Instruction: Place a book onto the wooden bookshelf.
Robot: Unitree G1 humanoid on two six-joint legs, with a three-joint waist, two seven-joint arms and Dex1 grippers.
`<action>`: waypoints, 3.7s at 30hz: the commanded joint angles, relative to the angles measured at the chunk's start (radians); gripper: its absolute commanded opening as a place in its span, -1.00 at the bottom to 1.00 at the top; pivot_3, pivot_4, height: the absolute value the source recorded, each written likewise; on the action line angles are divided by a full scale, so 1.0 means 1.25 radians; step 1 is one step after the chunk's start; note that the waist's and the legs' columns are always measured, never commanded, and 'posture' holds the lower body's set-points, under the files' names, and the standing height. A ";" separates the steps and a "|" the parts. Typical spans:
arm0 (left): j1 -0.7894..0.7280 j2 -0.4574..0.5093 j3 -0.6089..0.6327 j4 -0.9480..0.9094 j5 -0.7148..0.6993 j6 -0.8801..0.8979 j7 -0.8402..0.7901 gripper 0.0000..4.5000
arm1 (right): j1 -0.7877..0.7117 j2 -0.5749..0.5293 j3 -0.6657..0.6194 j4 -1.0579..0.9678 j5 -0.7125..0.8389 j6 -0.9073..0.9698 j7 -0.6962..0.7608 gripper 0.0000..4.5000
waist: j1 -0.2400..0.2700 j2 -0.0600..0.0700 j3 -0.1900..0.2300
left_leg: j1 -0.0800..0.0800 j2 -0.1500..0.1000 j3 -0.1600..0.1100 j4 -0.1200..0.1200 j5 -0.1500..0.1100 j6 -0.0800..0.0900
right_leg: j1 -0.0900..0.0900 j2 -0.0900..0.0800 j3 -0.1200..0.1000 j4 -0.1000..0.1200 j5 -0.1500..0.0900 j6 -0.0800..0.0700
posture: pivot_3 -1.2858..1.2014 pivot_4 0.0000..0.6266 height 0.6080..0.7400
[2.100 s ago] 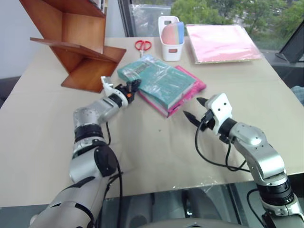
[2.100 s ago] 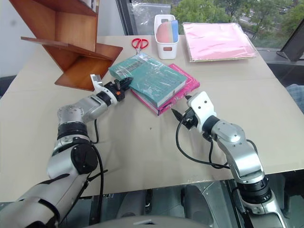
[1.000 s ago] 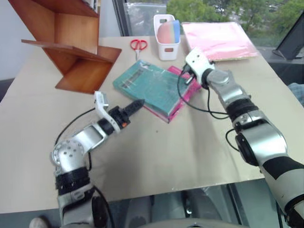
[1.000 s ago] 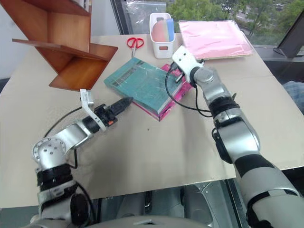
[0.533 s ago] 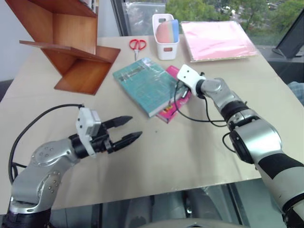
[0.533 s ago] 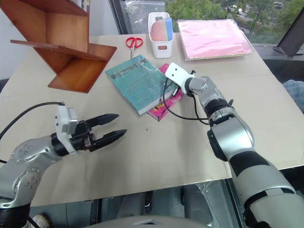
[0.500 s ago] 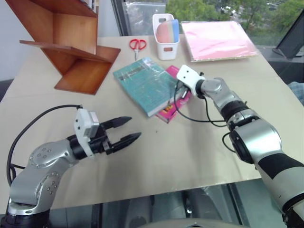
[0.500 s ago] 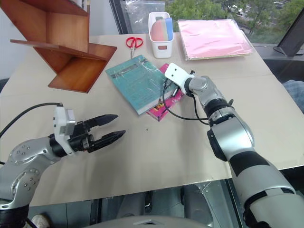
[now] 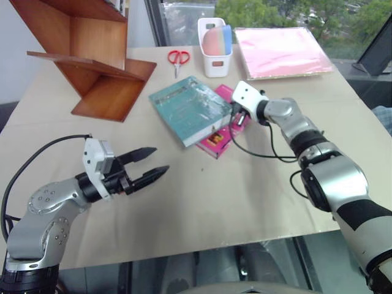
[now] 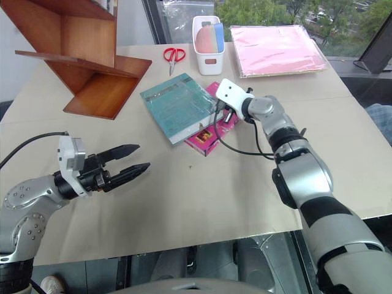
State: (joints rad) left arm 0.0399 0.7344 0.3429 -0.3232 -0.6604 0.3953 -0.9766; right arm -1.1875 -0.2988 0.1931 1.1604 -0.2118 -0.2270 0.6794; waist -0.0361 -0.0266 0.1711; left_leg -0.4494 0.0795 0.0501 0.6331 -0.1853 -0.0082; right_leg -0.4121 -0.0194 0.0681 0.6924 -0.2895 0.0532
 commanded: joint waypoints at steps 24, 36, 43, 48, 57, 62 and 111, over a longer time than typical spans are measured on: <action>-0.007 0.031 0.019 0.047 0.048 -0.042 -0.023 0.53 | 0.354 -0.118 0.251 -0.894 -0.297 0.041 -0.078 0.38 | -0.002 0.001 0.000 | 0.001 0.002 0.000 0.003 0.000 0.000 | 0.000 0.002 0.000 0.002 -0.001 -0.001 | 0.03 -0.52 1.00; 0.028 0.021 0.038 0.013 0.045 -0.040 -0.002 0.53 | 0.374 -0.040 0.185 -0.891 -0.149 0.117 0.002 0.38 | -0.003 0.001 0.000 | 0.001 0.002 0.000 0.003 0.000 0.000 | 0.000 0.002 0.000 0.002 -0.001 -0.001 | 0.03 -0.52 1.00; 0.030 0.020 0.036 0.019 0.047 -0.044 0.002 0.53 | 0.394 0.017 0.084 -1.084 0.114 0.441 0.135 -0.97 | 0.000 0.001 0.000 | 0.001 0.002 0.000 0.003 0.000 0.000 | 0.000 0.002 -0.001 0.003 0.000 -0.001 | 0.03 -0.52 1.00; 0.013 0.022 0.031 0.036 0.048 -0.043 0.000 0.53 | 0.281 0.132 0.053 -0.997 0.151 0.612 0.032 -0.97 | -0.007 0.001 0.000 | 0.001 0.003 0.000 0.003 0.000 0.000 | 0.000 0.003 -0.001 0.004 0.000 -0.001 | 0.03 -0.52 1.00; 0.016 -0.001 0.021 0.020 0.049 -0.038 0.022 0.53 | 0.122 0.159 0.164 -0.468 0.035 0.342 0.010 -0.97 | -0.002 -0.002 -0.001 | 0.000 0.001 0.000 0.003 0.000 0.000 | 0.000 0.001 -0.001 0.002 0.000 -0.001 | 0.03 -0.52 1.00; 0.034 -0.008 0.027 0.004 0.048 -0.035 0.039 0.53 | 0.184 0.053 0.206 -0.474 0.028 0.241 0.166 -0.97 | -0.002 -0.002 -0.002 | 0.000 0.002 -0.001 0.002 0.000 0.000 | 0.000 0.001 -0.002 0.002 0.000 -0.001 | 0.03 -0.52 1.00; -0.226 -0.285 0.079 0.155 -0.384 0.560 0.582 0.53 | 0.947 -0.221 -0.304 -1.624 0.613 0.691 0.038 0.97 | 0.014 -0.007 -0.007 | 0.013 0.002 -0.002 -0.001 0.000 0.000 | 0.015 0.002 -0.001 -0.006 -0.001 -0.001 | 0.03 -0.52 1.00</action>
State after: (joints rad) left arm -0.2294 0.3942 0.4143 -0.1401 -1.0902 1.0680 -0.3152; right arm -0.0048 -0.5675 -0.1740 -0.8284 0.5433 0.6660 0.7417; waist -0.0185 -0.0348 0.1628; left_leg -0.4331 0.0820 0.0478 0.6321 -0.1856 -0.0082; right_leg -0.3928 -0.0172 0.0662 0.6845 -0.2914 0.0514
